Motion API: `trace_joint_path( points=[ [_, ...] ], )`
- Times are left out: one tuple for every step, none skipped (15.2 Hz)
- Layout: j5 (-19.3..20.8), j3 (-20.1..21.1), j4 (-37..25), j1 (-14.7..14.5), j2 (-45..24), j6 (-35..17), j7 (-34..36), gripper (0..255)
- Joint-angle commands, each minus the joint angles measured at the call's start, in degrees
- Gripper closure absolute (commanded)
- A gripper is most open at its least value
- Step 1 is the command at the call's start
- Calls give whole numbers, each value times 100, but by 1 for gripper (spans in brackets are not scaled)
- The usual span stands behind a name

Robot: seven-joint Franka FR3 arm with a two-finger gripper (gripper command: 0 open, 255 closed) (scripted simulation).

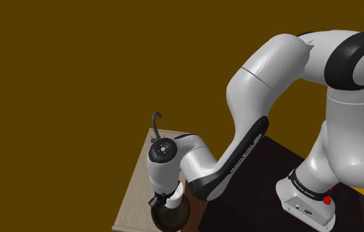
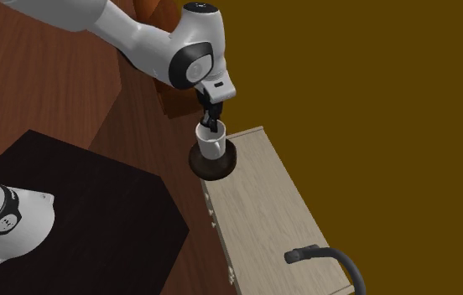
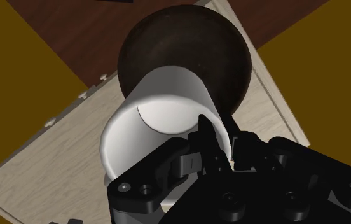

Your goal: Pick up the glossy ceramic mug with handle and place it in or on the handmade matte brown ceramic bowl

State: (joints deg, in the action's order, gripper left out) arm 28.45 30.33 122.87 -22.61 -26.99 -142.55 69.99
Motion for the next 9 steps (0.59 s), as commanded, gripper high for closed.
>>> trace_joint_path(
  points=[
    [125, -93, -39, -78, -149, -95, 94, 255],
    [182, -138, -52, -111, -216, -142, 134, 255],
    [238, -182, -67, -145, -283, -189, 175, 255],
    [293, -228, -83, -179, -350, -236, 214, 255],
    [347, -273, -99, -213, -418, -282, 253, 255],
    [400, -319, -118, -248, -486, -327, 292, 255],
    [453, -364, -137, -282, -554, -373, 330, 255],
    [505, -410, -158, -317, -622, -417, 368, 255],
    [555, -456, -180, -352, -690, -462, 405, 255]
  ],
)
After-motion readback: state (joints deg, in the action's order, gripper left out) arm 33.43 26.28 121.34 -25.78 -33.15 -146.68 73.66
